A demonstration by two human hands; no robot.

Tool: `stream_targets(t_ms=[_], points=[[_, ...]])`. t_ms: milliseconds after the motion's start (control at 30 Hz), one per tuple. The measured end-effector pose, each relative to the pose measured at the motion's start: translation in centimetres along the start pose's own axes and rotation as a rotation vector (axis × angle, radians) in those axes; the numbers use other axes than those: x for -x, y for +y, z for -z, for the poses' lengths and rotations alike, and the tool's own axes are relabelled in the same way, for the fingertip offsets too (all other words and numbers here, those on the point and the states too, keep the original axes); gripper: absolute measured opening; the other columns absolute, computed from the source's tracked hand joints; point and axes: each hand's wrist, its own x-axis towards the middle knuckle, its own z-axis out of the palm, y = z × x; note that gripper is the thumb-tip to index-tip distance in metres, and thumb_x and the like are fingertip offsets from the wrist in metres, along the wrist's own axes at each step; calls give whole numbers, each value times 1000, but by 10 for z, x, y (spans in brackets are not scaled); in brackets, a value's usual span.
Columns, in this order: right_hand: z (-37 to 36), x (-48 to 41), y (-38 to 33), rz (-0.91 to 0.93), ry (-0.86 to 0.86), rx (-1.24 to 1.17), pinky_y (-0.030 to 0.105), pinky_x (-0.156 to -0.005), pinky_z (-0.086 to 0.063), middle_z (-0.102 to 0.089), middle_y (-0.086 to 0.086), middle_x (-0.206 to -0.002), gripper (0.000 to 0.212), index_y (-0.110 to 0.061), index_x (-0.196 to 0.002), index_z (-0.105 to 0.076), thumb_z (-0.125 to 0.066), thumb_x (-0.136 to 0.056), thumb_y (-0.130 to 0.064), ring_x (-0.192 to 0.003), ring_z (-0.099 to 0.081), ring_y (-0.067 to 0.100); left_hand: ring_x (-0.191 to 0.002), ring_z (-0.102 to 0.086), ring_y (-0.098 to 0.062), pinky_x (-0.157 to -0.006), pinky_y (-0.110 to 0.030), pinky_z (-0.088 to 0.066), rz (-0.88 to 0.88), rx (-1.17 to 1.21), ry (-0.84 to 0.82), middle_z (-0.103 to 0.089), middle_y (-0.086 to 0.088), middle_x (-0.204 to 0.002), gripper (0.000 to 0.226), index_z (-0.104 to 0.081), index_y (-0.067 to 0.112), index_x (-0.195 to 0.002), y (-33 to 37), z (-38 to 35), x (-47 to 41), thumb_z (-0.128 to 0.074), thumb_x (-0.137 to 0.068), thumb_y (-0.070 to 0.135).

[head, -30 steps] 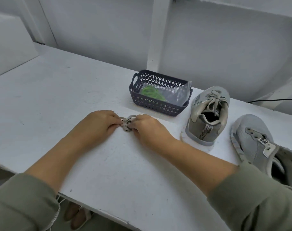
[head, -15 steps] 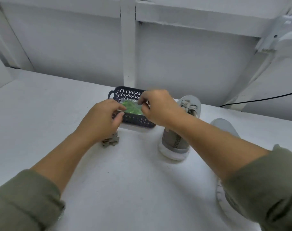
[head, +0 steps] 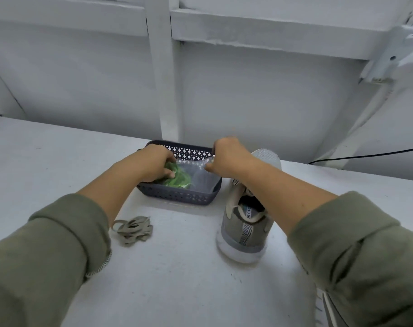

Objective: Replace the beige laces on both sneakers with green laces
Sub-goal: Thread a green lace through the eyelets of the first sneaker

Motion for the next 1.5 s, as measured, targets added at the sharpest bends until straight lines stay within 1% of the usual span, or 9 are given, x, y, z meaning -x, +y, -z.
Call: stream_targets(t_ms=[100,200,333,500,633,800,1300,1433,1500], points=[[-4,-3,-3,-98,-38,-22,24,-43,-34,-46,5,-68,28,-10,-64,-45,-67,-82,-6,-68,-52,23,-117,-55,-21,-94,-31,-44,26,-44,-42,-61,-1,-128,48,-57,23,-132,4,-4,-6,-71,-86,30],[0,-1,-7,-161,14,-90,26,-59,-40,-43,5,-67,26,-5,-65,-43,-54,-84,9,-73,-49,24,-115,-57,-23,-96,-32,-46,88,-74,-64,-63,-2,-126,46,-60,21,-129,11,-3,-14,-72,-85,27],[1,5,-6,-244,151,-302,30,-68,-41,-52,11,-92,21,-1,-105,-52,-49,-87,10,-81,-49,26,-90,-61,-19,-76,-26,-45,77,8,101,-70,1,-95,7,-71,19,-95,9,-2,-10,-68,-88,18],[15,17,0,-310,159,-636,31,-74,-41,-54,9,-120,41,-7,-130,-42,-59,-93,-16,-99,-54,25,-75,-51,-18,-68,-31,-38,-60,161,511,-58,2,-81,10,-61,11,-84,7,8,13,-60,-93,15],[33,36,10,-252,229,-768,21,-57,-40,-56,-3,-82,19,-10,-111,-61,-60,-93,-18,-81,-54,16,-81,-47,-22,-72,-34,-39,-176,169,705,-55,-3,-84,8,-60,7,-84,12,23,29,-58,-91,4],[48,68,26,-218,334,-885,29,-69,-47,-61,-5,-76,13,-21,-81,-62,-61,-93,-26,-78,-61,17,-83,-50,-28,-74,-31,-36,-244,183,831,-55,-9,-86,5,-60,4,-88,32,36,51,-57,-90,1],[42,222,135,-299,562,-974,42,-80,-56,-69,7,-77,14,-15,-88,-66,-57,-96,-23,-68,-61,15,-83,-54,-25,-78,-30,-42,-527,284,811,-59,-9,-89,4,-65,3,-91,162,-18,90,-62,-90,6],[56,245,142,-229,898,-925,28,-71,-54,-65,-7,-75,9,-19,-86,-63,-61,-93,-24,-66,-58,3,-98,-44,-6,-91,-18,-36,-534,484,775,-49,-3,-112,37,-54,5,-117,200,-9,88,-71,-84,9],[61,255,137,-139,1037,-799,16,-64,-47,-63,-8,-75,8,-17,-86,-63,-63,-92,-22,-65,-56,1,-99,-48,-6,-90,-17,-41,-532,594,720,-48,2,-110,33,-53,10,-112,219,-6,89,-71,-85,14]])
